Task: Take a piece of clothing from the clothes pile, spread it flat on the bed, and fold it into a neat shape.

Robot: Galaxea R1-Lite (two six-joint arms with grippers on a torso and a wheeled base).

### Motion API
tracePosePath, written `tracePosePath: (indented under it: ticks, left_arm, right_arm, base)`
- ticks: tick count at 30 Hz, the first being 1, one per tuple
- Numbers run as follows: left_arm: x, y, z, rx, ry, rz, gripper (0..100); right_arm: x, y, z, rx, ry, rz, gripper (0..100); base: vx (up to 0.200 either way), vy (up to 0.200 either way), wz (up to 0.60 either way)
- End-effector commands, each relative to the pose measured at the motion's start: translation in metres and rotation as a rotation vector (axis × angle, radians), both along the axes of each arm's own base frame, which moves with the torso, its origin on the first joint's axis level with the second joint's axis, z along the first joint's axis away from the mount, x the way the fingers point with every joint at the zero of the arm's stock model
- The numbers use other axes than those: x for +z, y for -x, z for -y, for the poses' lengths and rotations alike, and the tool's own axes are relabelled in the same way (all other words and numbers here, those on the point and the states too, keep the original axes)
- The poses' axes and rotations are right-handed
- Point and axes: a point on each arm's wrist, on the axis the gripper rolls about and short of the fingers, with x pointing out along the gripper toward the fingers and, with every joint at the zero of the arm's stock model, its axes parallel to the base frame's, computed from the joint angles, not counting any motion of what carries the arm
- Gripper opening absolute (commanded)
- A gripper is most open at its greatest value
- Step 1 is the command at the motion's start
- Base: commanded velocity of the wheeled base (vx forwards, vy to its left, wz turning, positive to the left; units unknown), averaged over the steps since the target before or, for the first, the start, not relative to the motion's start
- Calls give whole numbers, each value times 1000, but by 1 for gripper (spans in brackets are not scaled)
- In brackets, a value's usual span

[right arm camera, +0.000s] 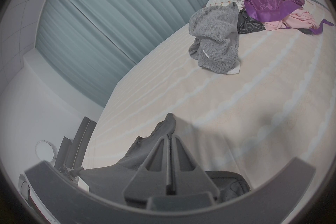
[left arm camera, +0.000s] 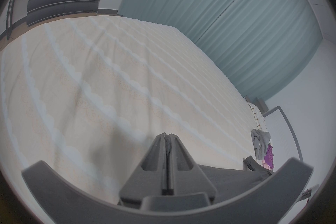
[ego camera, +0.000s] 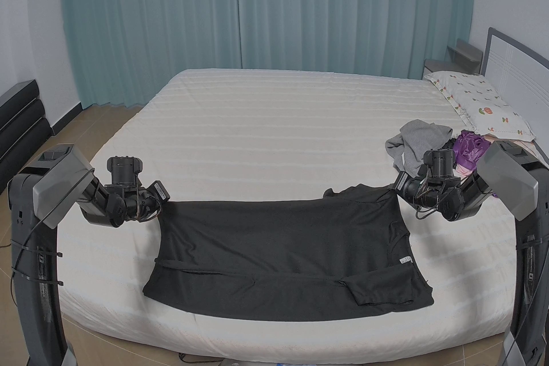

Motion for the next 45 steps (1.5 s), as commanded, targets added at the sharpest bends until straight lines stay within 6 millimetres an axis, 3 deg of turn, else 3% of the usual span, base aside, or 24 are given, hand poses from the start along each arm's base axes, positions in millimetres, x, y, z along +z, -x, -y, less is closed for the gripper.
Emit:
tracePosePath:
  ticks: [1, 9, 13, 25, 37, 45]
  left_arm:
    - [-2, 4, 0, -3, -1, 2, 0]
    - [9, 18, -1, -28, -4, 11, 0]
    - [5, 26, 1, -59, -22, -11, 0]
    - [25, 51, -1, -68, -43, -4, 0]
    - [3, 91, 1, -106, -55, -140, 0]
    - [-10, 115, 3, -113, -53, -135, 0]
  right_arm:
    - [9, 6, 1, 13, -12, 2, 0]
    - [10, 28, -1, 61, -26, -53, 0]
    - [10, 36, 1, 63, -30, -72, 0]
    - [22, 71, 13, 84, -56, -120, 0]
    - [-5, 116, 16, 130, -74, -196, 0]
    - [-19, 138, 19, 176, -18, -210, 0]
  base:
    - [0, 0, 0]
    - [0, 0, 0]
    - [0, 0, 0]
    - [0, 0, 0]
    - [0, 0, 0]
    - [0, 0, 0]
